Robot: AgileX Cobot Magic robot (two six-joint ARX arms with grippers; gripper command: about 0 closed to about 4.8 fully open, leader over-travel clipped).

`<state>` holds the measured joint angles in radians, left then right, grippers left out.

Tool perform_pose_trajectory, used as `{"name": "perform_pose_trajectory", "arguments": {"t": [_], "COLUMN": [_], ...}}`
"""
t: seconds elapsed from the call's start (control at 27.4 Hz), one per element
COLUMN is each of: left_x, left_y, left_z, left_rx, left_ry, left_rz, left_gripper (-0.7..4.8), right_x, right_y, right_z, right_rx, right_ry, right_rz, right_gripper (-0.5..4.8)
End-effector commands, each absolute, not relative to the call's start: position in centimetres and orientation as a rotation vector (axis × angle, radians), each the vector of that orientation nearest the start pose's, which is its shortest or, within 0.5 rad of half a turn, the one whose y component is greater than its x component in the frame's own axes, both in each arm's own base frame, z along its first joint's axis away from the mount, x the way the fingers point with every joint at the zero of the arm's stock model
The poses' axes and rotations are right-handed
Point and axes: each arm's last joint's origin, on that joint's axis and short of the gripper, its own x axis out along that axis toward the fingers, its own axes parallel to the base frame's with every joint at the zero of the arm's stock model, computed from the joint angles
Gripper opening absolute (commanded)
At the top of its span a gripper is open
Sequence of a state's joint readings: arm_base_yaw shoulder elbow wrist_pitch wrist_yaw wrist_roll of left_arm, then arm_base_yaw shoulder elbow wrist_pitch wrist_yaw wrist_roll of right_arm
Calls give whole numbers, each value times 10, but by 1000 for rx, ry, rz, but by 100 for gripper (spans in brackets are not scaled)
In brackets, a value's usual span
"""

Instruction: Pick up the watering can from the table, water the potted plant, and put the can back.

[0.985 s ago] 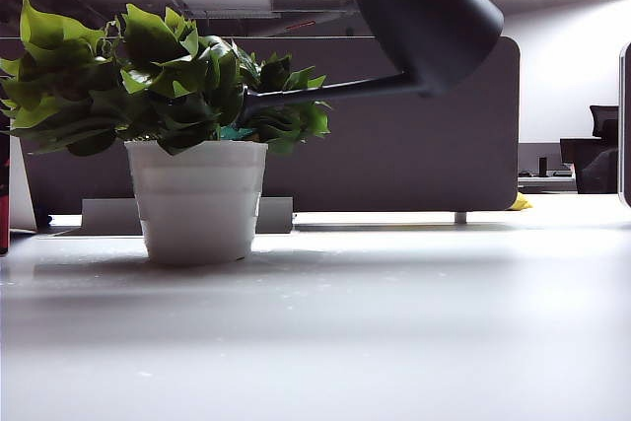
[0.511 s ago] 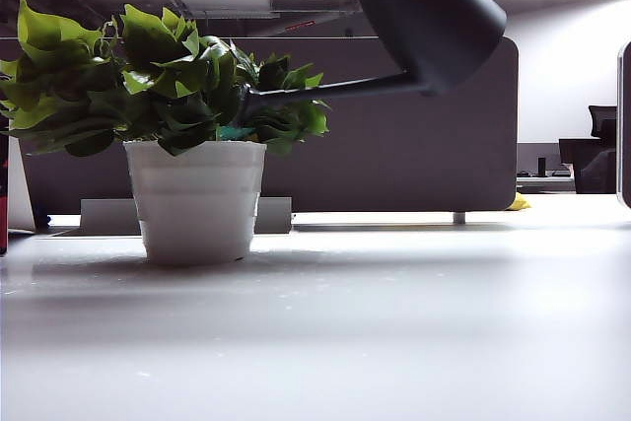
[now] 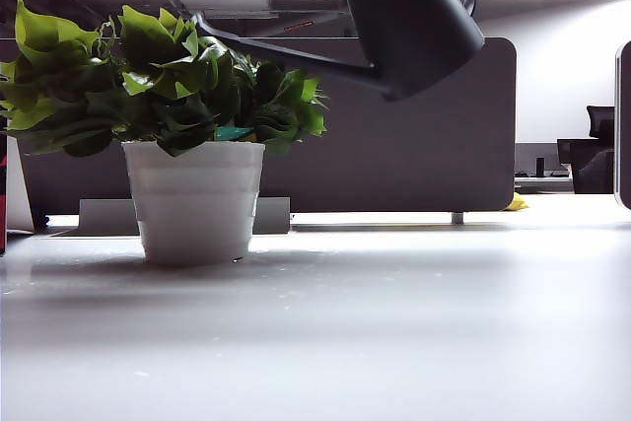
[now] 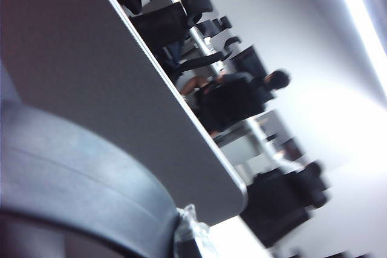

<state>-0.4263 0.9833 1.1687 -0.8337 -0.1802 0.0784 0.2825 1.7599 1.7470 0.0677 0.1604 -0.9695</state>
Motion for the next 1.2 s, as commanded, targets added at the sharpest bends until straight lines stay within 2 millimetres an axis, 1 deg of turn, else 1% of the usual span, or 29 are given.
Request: {"name": "perform_pose_trajectory", "arguments": {"t": [0.04, 0.18, 0.33, 0.44, 0.51, 0.58, 0.69, 0.77, 0.88, 1.09, 1.2], "left_x": [165, 165, 166, 165, 164, 163, 164, 164, 164, 166, 166], "left_y": [-69, -69, -70, -70, -69, -69, -69, -69, -69, -70, -71], "left_z": [373, 374, 375, 376, 377, 378, 379, 380, 380, 382, 384], "left_rx": [267, 262, 257, 255, 264, 265, 262, 261, 260, 248, 239], "left_ry": [585, 572, 556, 556, 545, 536, 520, 516, 514, 486, 468], "left_rz": [-261, -261, -265, -272, -275, -275, -269, -268, -269, -282, -293], "left_gripper": [-5, -5, -5, -5, -5, -5, -5, -5, -5, -5, -5], "right_x": [382, 379, 381, 381, 381, 378, 366, 353, 328, 264, 230], "right_y": [104, 94, 86, 86, 87, 87, 85, 82, 75, 59, 51], "right_z": [451, 453, 452, 452, 453, 456, 464, 472, 486, 519, 531], "right_rx": [-699, -487, -262, -200, -155, -140, -138, -141, -145, -137, -117], "right_ry": [-198, -159, -148, -144, -148, -154, -146, -122, -90, -109, -116], "right_rz": [55, 82, 122, 130, 175, 191, 195, 196, 174, 149, 146], "right_gripper": [-5, -5, -5, -6, -6, -6, -6, -6, -6, -6, -6]}}
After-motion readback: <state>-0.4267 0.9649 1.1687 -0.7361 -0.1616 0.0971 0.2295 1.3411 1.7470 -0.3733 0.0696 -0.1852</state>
